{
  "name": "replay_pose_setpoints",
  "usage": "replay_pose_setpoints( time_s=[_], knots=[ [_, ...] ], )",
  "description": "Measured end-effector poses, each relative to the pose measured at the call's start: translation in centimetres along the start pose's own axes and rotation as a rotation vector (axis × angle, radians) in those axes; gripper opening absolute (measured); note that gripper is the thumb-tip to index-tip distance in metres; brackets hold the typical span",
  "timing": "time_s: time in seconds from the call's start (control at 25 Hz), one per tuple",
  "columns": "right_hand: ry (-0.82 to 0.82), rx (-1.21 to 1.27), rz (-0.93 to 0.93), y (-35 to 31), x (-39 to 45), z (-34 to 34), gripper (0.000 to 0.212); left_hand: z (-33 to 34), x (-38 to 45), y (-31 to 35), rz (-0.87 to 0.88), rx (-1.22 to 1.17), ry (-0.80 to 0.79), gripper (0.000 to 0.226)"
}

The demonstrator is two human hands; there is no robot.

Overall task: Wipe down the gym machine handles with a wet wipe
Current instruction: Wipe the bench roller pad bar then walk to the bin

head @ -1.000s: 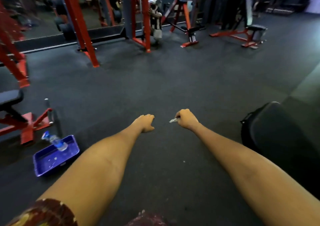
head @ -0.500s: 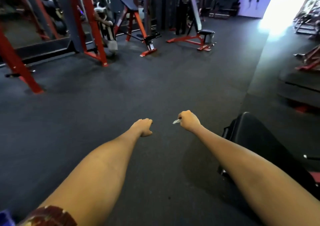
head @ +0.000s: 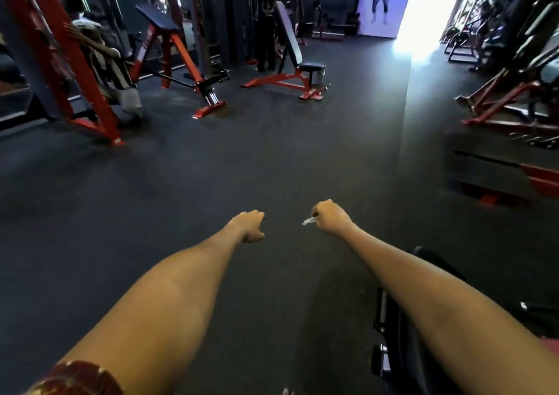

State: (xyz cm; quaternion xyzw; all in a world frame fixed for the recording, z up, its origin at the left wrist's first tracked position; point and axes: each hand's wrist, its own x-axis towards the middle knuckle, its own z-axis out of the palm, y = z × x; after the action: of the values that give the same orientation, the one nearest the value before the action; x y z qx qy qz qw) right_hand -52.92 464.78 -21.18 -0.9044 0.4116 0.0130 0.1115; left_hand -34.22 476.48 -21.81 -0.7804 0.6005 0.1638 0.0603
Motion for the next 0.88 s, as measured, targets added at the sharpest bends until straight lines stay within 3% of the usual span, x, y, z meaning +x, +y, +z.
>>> replay_pose_setpoints(
  time_s=[0.2, 0.64, 0.88],
  knots=[
    [0.087, 0.106, 0.065, 5.2, 12.6, -4.2, 0.025, -6.5, 13.1, -0.2, 0.022, -0.024, 0.047, 0.055],
    [0.059, 0.066, 0.161, 16.8, 42.7, -8.8, 0.022, -17.2, 47.0, -2.4, 0.094, 0.025, -0.009, 0.056],
    [0.128, 0.123, 0.267, 25.1, 56.3, -13.3, 0.026, -24.6, 64.2, 0.0, 0.199, 0.062, -0.006, 0.058]
  ],
)
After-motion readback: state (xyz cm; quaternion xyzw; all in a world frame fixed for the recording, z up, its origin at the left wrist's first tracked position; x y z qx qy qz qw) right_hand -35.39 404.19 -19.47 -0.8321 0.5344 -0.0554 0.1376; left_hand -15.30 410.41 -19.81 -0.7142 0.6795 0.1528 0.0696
